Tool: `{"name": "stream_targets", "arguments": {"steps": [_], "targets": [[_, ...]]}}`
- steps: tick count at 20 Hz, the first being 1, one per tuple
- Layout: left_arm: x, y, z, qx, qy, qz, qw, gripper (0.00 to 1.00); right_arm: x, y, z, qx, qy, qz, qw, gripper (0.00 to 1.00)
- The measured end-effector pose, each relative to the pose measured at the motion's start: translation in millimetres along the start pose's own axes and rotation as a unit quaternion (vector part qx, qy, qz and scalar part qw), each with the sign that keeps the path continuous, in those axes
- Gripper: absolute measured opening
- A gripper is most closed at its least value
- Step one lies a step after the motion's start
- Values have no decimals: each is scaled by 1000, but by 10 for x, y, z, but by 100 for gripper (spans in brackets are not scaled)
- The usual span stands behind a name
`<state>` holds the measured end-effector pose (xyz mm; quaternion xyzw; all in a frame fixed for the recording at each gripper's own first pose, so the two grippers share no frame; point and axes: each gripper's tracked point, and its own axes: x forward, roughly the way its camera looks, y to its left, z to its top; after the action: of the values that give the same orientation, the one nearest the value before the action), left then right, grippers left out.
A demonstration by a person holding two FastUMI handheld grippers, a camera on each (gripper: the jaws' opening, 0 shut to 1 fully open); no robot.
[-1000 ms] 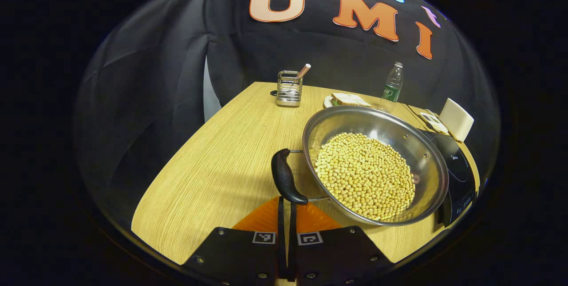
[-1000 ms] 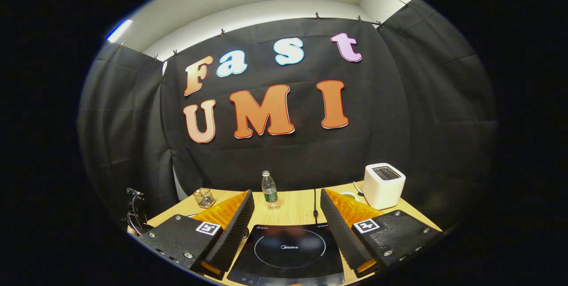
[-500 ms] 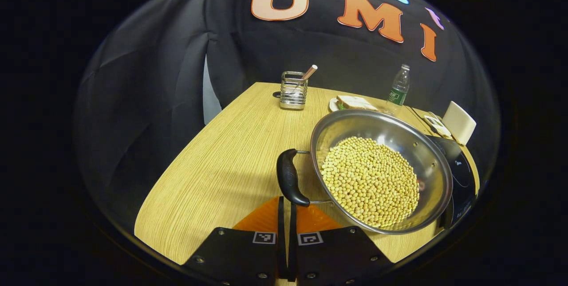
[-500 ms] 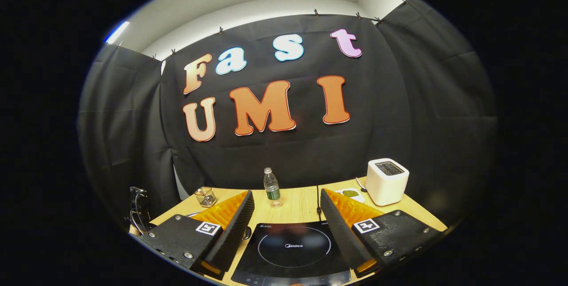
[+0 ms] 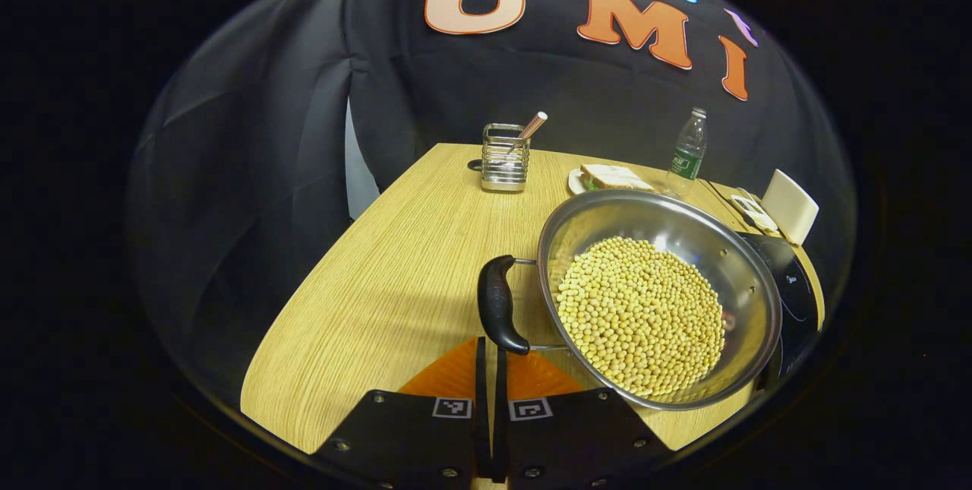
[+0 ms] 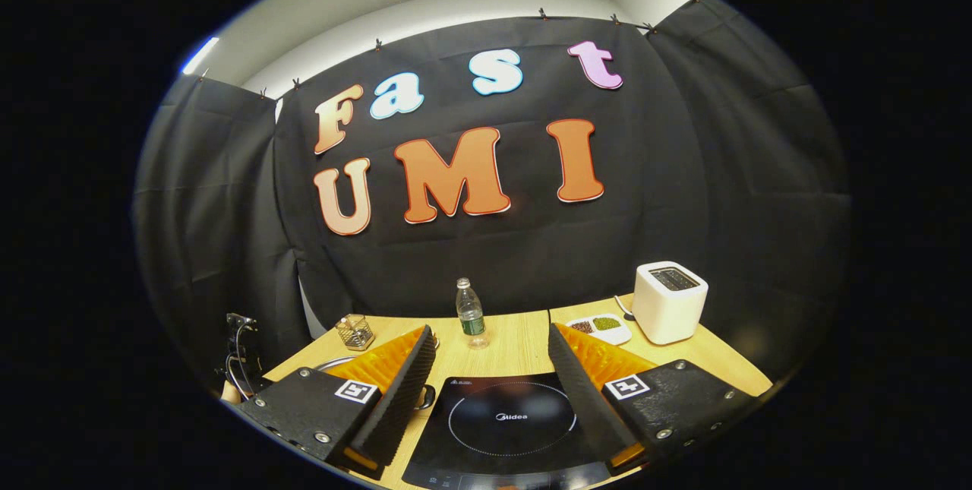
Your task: First push the handle of the pot to place it horizontally, then grasp the pot with both hands and set it on the induction cooktop.
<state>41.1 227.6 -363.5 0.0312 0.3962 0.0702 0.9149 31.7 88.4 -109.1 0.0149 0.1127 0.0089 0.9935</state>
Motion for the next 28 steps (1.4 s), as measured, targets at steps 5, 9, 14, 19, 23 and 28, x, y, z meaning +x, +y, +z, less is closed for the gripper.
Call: {"name": "stream_targets", "arguments": {"steps": [5,9,14,19,23,28], "targets": [[58,7,42,-9,-4,-7,1000,3,37,93,-102,-4,9,2,1000,93],[104,24,78,-8,-8,-9,1000,3,72,207,-235,-4,28,11,1000,93],[86,27,78,-21,-9,-19,1000,3,130,285,-353,-21,40,7,999,93],[-173,131,219,-9,-43,-2,999,2,281,393,-542,-41,57,-2,998,93],[-439,117,567,6,-97,4,995,7,399,637,-777,-41,81,15,996,94],[-414,-86,644,-21,-99,-35,994,49,689,944,-1196,-45,135,28,989,94]]}}
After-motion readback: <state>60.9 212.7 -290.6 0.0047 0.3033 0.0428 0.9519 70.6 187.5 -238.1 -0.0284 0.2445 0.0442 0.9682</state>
